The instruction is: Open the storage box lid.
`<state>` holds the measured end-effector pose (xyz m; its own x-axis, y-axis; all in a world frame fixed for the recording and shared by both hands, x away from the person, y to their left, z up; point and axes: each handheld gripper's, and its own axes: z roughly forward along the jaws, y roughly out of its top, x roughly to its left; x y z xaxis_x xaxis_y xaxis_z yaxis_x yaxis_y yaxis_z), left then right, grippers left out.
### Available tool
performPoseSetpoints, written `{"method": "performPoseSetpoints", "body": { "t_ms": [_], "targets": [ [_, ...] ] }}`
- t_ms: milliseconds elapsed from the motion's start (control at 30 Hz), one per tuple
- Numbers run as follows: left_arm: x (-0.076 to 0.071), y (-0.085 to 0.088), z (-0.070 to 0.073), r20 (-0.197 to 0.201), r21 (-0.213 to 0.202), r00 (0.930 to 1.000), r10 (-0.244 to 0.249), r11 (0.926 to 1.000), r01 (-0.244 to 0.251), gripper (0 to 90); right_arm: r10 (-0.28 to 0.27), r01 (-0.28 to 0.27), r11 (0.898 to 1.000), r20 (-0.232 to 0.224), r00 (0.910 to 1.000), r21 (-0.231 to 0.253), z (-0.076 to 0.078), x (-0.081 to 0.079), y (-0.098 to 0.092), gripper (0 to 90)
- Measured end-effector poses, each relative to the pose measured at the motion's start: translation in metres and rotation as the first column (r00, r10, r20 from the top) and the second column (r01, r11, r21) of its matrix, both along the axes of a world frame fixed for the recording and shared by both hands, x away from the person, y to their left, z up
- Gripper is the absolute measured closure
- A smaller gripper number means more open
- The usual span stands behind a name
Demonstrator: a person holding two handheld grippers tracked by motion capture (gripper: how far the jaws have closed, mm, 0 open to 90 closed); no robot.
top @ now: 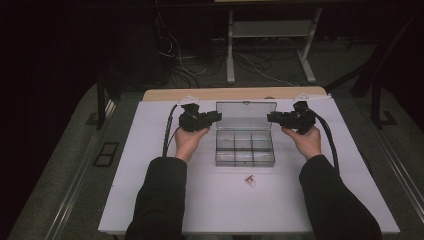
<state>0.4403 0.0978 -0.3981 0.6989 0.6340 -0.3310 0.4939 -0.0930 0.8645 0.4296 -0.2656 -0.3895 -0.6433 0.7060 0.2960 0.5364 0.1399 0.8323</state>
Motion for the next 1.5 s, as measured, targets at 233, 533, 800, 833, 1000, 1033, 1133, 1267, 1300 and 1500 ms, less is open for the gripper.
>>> {"method": "performPoseSetpoints", "body": {
  "t_ms": [233,533,800,833,1000,1033,1133,1267,1300,1500],
  "targets": [
    [0.002,0.001,-0.014,-0.023,0.013,0.9997,-0.002,0.9999,0.002,70.0,-0.01,0.011,1.0,-0.015,0.9998,0.02,-0.007,0.001,0.0,70.0],
    [0.002,0.002,-0.023,-0.038,0.015,0.9993,-0.005,0.9999,0.005,71.9,-0.009,0.009,1.0,-0.018,0.9998,0.009,-0.01,0.001,0.0,70.3],
    [0.001,0.002,-0.03,-0.053,0.03,0.9986,0.008,0.9995,-0.007,73.6,-0.014,0.015,1.0,-0.035,0.9993,0.009,-0.022,0.003,0.001,70.7],
    [0.001,0.002,-0.031,-0.058,0.031,0.9983,0.008,0.9995,-0.006,74.4,-0.016,0.017,1.0,-0.04,0.9991,0.01,-0.023,0.003,0.001,70.9],
    [0.003,0.003,-0.038,-0.079,0.028,0.9969,0.008,0.9996,-0.006,76.4,-0.017,0.017,1.0,-0.047,0.9987,-0.006,-0.027,0.006,0.002,71.6],
    [0.003,0.002,-0.039,-0.083,0.032,0.9966,0.007,0.9995,-0.004,76.5,-0.019,0.018,1.0,-0.048,0.9987,-0.009,-0.028,0.006,0.003,71.6],
    [0.003,0.001,-0.042,-0.086,0.025,0.9962,0.014,0.9996,-0.012,76.6,-0.025,0.025,1.0,-0.056,0.9981,-0.002,-0.03,0.007,0.004,72.1],
    [0.003,0.001,-0.043,-0.092,0.023,0.9957,0.015,0.9997,-0.013,77.7,-0.035,0.036,0.999,-0.06,0.9976,0.008,-0.034,0.01,0.004,72.4],
    [0.003,0.002,-0.043,-0.093,0.026,0.9955,0.014,0.9996,-0.012,78.0,-0.035,0.036,0.999,-0.059,0.9977,0.006,-0.035,0.011,0.004,72.4],
    [0.002,0.002,-0.045,-0.109,0.002,0.9938,0.023,0.9997,-0.023,77.7,-0.044,0.046,0.998,-0.075,0.9962,0.033,-0.04,0.015,0.004,74.7]
  ]
}}
